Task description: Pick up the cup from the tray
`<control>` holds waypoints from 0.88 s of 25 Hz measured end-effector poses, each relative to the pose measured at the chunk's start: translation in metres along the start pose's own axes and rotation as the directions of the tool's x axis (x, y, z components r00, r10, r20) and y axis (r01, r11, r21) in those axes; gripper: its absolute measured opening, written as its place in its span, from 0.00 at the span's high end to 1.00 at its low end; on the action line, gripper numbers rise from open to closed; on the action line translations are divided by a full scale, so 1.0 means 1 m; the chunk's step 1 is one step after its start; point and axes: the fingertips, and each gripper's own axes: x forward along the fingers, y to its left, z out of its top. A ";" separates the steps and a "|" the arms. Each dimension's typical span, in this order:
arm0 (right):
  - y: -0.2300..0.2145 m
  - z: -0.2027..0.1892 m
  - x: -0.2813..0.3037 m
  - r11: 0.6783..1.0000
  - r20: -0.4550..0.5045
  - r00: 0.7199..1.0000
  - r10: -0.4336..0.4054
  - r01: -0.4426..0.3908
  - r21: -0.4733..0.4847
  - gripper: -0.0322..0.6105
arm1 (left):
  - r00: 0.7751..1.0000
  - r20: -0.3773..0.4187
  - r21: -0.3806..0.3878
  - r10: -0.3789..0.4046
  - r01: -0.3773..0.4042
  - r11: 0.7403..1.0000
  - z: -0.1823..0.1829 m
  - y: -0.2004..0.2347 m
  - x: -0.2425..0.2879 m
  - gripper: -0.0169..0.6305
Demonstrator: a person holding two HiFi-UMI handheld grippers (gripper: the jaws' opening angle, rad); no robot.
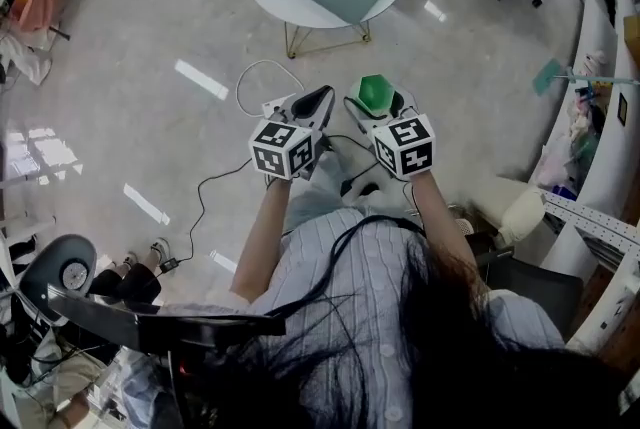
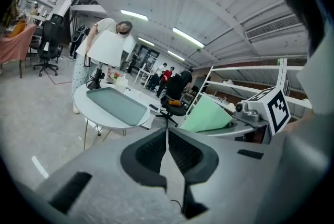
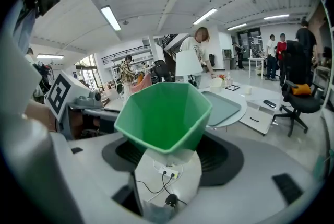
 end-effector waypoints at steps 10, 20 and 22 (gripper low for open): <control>0.014 -0.066 -0.076 0.999 0.018 1.000 0.015 -0.016 0.046 0.47 | 0.999 0.019 0.045 0.035 -0.036 0.998 -0.047 -0.074 -0.025 0.95; 0.037 -0.134 -0.144 0.997 -0.001 0.998 0.056 -0.056 0.062 0.47 | 0.997 0.022 0.057 0.081 -0.082 0.995 -0.100 -0.139 -0.055 0.95; 0.040 -0.142 -0.156 0.996 -0.004 0.998 0.063 -0.063 0.063 0.47 | 0.997 0.025 0.071 0.074 -0.076 0.995 -0.101 -0.149 -0.052 0.95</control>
